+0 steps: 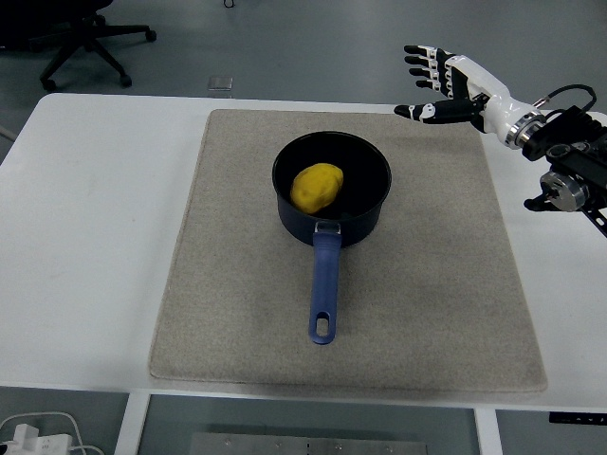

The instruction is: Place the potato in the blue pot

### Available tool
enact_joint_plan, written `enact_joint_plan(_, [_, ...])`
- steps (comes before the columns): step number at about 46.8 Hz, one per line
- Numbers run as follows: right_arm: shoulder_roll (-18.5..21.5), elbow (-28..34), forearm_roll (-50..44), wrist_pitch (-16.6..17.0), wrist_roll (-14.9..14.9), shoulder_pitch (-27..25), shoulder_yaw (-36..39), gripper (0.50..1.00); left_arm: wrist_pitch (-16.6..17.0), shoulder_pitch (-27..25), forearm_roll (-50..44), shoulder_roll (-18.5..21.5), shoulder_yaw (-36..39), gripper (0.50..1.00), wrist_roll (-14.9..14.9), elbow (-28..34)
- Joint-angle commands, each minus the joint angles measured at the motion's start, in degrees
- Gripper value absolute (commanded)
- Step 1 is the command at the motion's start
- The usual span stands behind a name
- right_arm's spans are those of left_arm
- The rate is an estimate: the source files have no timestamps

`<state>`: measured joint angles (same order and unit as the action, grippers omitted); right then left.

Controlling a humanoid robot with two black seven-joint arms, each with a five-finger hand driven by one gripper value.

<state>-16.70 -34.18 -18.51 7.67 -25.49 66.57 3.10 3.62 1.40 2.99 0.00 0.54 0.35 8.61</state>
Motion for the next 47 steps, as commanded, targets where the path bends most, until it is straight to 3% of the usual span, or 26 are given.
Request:
enact_joint_plan(1, [-0.1,0.0,1.8,0.7,1.8,0.1,0.4,0.924,0.0,0.0,0.0,0.0,0.1,0.996,0.0,0.0])
enact_joint_plan(11, [-0.1,0.3,8.2,2.9,6.9,-0.1,2.7,0.924,0.0,0.0,0.0,0.0,0.1,0.996,0.0,0.0])
enact_joint_plan(25, [1.1,6.1,16.0,3.5,7.7,-0.8,3.0,0.924,0.0,0.0,0.0,0.0,0.0,0.996,0.0,0.0])
enact_joint_plan(33, [1.1,7.1,22.2,3.7,13.1,-0.8,4.4,0.924,0.0,0.0,0.0,0.0,0.1,0.996,0.0,0.0])
enact_joint_plan(47, [0.4,7.6,31.2,3.4,18.5,-0.8,4.5,0.919,0.0,0.0,0.0,0.0,0.0,0.996,0.0,0.0])
